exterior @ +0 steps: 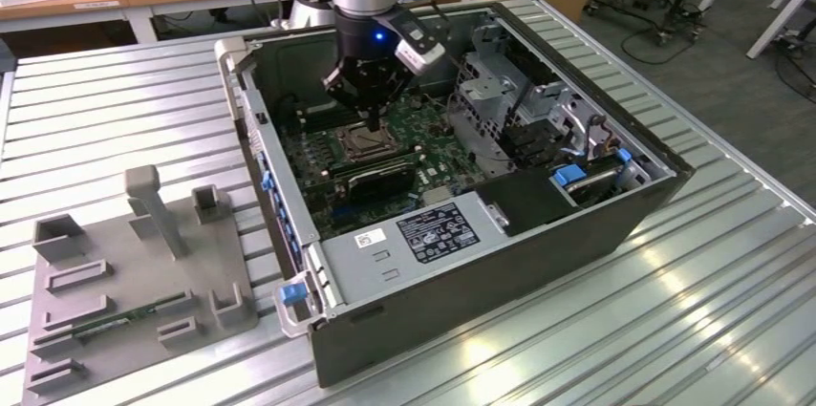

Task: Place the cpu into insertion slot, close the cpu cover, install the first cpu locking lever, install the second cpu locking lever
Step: 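Install the second cpu locking lever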

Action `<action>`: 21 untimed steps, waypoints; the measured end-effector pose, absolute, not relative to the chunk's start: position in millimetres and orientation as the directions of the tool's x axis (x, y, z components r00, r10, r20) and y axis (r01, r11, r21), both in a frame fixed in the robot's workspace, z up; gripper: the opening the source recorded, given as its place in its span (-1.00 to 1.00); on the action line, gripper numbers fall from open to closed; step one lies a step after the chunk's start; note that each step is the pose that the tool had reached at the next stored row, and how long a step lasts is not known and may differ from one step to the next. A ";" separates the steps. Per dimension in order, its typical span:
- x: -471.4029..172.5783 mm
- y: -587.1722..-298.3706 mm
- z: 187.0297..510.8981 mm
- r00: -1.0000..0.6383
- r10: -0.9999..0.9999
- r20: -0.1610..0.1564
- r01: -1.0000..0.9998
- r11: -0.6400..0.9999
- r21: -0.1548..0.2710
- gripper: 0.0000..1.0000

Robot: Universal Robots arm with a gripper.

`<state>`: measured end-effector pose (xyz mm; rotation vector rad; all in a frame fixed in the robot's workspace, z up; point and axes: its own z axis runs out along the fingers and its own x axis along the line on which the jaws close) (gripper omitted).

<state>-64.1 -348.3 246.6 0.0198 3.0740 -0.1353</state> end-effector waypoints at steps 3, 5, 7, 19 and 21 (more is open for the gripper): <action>-64.1 -348.5 246.7 -0.998 0.010 -0.065 0.016 0.996 -0.087 -0.79; -64.1 -348.7 246.7 -0.998 0.010 -0.065 0.016 0.996 -0.087 -0.79; -64.1 -349.5 246.7 -0.998 0.010 -0.065 0.016 0.996 -0.087 -0.79; -64.2 -349.9 246.6 -0.998 0.010 -0.065 0.016 0.996 -0.087 -0.79; -65.4 -350.0 246.4 -0.998 0.010 -0.065 0.016 0.996 -0.087 -0.79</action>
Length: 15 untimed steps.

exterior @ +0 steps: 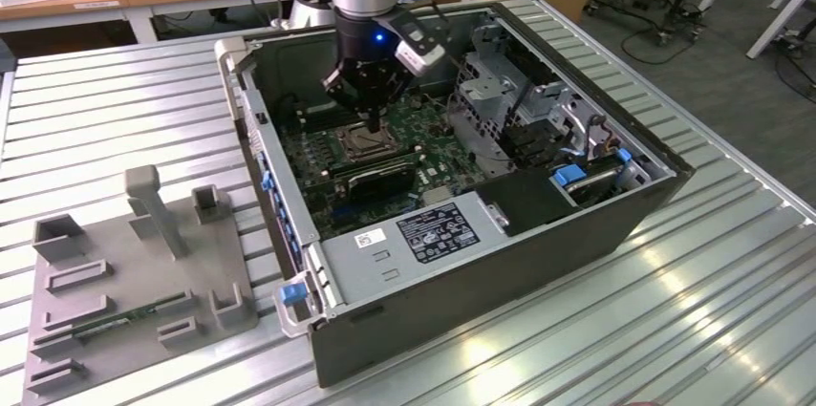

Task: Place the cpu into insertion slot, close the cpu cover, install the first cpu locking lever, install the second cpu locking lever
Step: 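Install the second cpu locking lever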

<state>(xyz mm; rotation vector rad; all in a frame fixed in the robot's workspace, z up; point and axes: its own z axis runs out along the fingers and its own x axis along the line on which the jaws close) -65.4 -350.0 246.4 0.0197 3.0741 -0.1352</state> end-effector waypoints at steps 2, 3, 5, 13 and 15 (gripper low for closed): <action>-67.5 -349.9 246.1 -0.998 0.010 -0.065 0.016 0.996 -0.087 -0.79; -68.4 -349.9 245.8 -0.998 0.010 -0.065 0.016 0.996 -0.087 -0.79; -69.9 -349.9 245.1 -0.998 0.010 -0.065 0.016 0.996 -0.088 -0.79; -75.7 -349.9 238.6 -0.998 0.010 -0.065 0.016 0.996 -0.088 -0.79; -76.9 -349.9 236.7 -0.998 0.010 -0.065 0.016 0.996 -0.088 -0.79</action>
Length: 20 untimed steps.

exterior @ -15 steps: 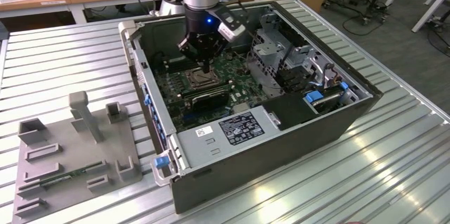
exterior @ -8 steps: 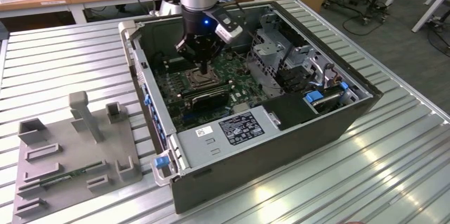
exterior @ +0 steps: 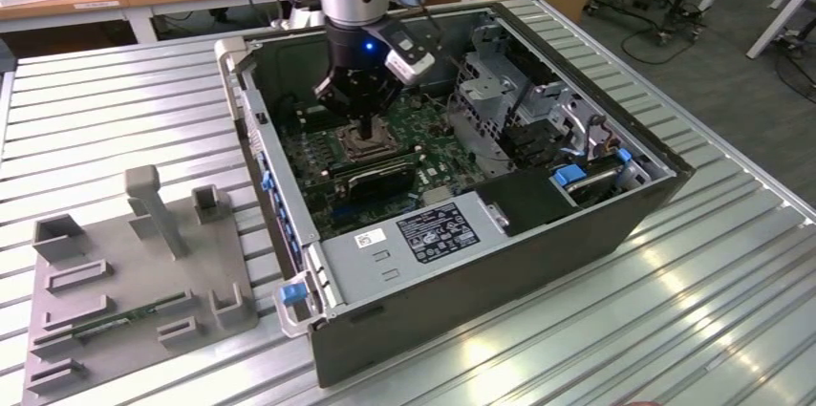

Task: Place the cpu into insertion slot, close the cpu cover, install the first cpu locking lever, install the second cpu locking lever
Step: 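Install the second cpu locking lever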

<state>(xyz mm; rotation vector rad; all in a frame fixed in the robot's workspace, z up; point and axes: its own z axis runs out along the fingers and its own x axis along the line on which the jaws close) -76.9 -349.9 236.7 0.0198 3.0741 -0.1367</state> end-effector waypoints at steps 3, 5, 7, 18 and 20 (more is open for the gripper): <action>-78.6 -349.9 234.0 -0.998 0.010 -0.065 0.016 0.996 -0.089 -0.79; -78.7 -349.9 233.5 -0.998 0.010 -0.065 0.016 0.996 -0.090 -0.79; -78.7 -349.9 233.5 -0.998 0.010 -0.065 0.016 0.996 -0.090 -0.79; -78.8 -353.2 236.4 -0.998 0.010 -0.065 0.016 0.996 -0.090 -0.79; -78.8 -353.7 236.7 -0.998 0.010 -0.065 0.016 0.996 -0.090 -0.79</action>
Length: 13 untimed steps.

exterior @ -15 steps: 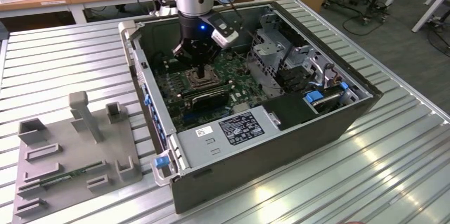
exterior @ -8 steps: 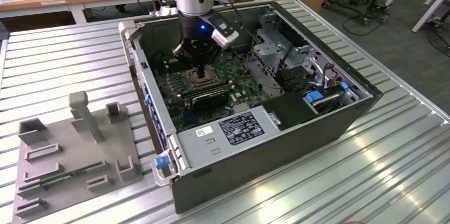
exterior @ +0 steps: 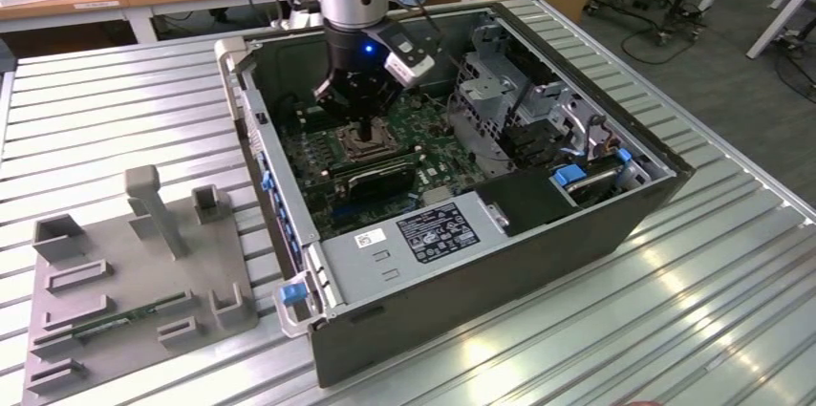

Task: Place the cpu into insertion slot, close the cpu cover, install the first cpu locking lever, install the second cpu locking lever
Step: 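Install the second cpu locking lever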

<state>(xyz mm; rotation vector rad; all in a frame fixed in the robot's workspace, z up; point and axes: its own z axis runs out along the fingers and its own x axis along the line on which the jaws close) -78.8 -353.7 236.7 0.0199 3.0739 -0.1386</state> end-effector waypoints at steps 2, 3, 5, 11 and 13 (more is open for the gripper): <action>-78.8 -354.1 236.9 -0.998 0.010 -0.065 0.016 0.996 -0.090 -0.79; -78.8 -354.4 237.0 -0.998 0.010 -0.065 0.016 0.996 -0.090 -0.79; -78.8 -354.7 237.1 -0.998 0.010 -0.065 0.016 0.996 -0.090 -0.79; -78.7 -355.8 237.2 -0.998 0.010 -0.065 0.016 0.996 -0.090 -0.79; -78.9 -355.9 237.1 -0.998 0.010 -0.065 0.016 0.996 -0.090 -0.79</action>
